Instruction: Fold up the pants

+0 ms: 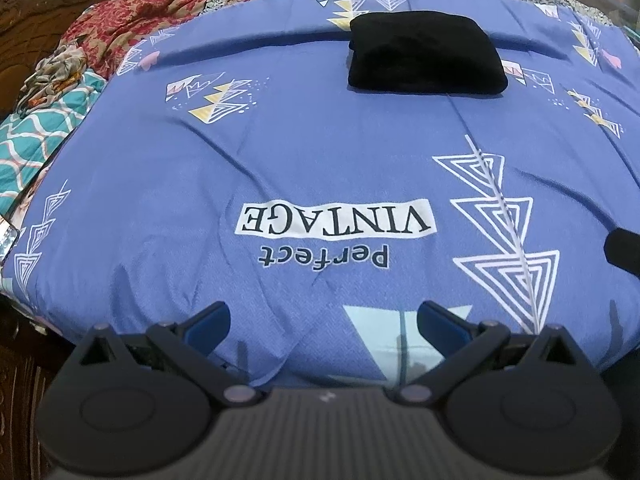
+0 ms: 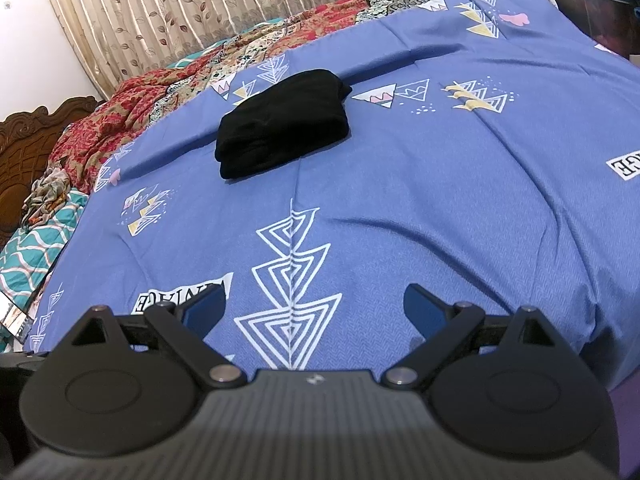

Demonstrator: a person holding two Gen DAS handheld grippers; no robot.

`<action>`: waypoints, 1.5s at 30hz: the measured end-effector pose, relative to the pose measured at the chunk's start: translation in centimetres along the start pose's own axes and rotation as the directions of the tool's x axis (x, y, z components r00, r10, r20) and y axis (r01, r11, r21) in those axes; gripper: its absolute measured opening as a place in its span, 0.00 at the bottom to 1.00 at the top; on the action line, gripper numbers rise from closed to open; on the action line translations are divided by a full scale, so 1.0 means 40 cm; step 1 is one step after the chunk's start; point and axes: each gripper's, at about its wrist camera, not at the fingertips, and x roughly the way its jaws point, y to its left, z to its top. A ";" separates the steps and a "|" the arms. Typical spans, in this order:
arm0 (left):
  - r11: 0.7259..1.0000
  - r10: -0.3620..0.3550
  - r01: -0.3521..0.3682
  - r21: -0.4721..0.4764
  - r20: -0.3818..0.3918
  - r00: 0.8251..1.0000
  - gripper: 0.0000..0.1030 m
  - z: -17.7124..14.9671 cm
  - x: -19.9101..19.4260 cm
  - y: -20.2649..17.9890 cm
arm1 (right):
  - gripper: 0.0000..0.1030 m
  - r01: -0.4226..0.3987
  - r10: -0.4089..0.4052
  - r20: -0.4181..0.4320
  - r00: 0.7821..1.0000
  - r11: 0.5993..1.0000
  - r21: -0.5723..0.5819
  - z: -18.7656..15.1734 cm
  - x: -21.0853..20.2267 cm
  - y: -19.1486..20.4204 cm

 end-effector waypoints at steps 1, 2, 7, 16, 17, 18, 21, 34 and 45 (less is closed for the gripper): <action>1.000 0.000 0.000 0.002 -0.001 1.000 1.00 0.000 0.000 0.000 | 0.94 0.000 0.000 -0.001 1.000 1.000 0.001 -0.001 0.001 -0.001; 1.000 0.001 -0.001 0.004 -0.002 1.000 1.00 0.000 0.001 -0.001 | 0.94 -0.001 0.001 -0.003 1.000 1.000 0.002 -0.001 0.001 -0.001; 1.000 0.005 -0.005 0.017 -0.008 1.000 1.00 -0.001 0.002 -0.005 | 0.94 -0.001 0.001 -0.002 1.000 1.000 0.001 -0.001 0.003 -0.001; 1.000 0.011 -0.010 0.029 -0.012 1.000 1.00 -0.001 0.002 -0.012 | 0.94 0.000 0.000 -0.002 1.000 1.000 0.001 -0.001 0.003 0.000; 0.999 0.011 -0.010 0.032 -0.012 1.000 1.00 0.000 0.002 -0.013 | 0.94 0.000 0.000 -0.002 1.000 1.000 0.001 -0.001 0.003 0.000; 0.999 0.010 -0.010 0.034 -0.013 1.000 1.00 0.000 0.002 -0.013 | 0.94 0.000 0.000 -0.002 1.000 1.000 0.001 -0.001 0.003 0.000; 0.999 0.010 -0.009 0.040 -0.015 1.000 1.00 0.000 0.004 -0.016 | 0.94 0.001 -0.001 -0.001 1.000 1.000 0.001 -0.002 0.002 0.001; 0.998 0.009 -0.008 0.058 -0.022 1.000 1.00 -0.002 0.006 -0.025 | 0.94 0.000 0.000 -0.001 1.000 1.000 0.003 0.001 0.002 -0.001; 0.998 0.014 -0.013 0.064 -0.010 1.000 1.00 0.003 0.000 -0.028 | 0.94 0.001 -0.001 0.002 1.000 1.000 0.000 0.005 -0.001 -0.002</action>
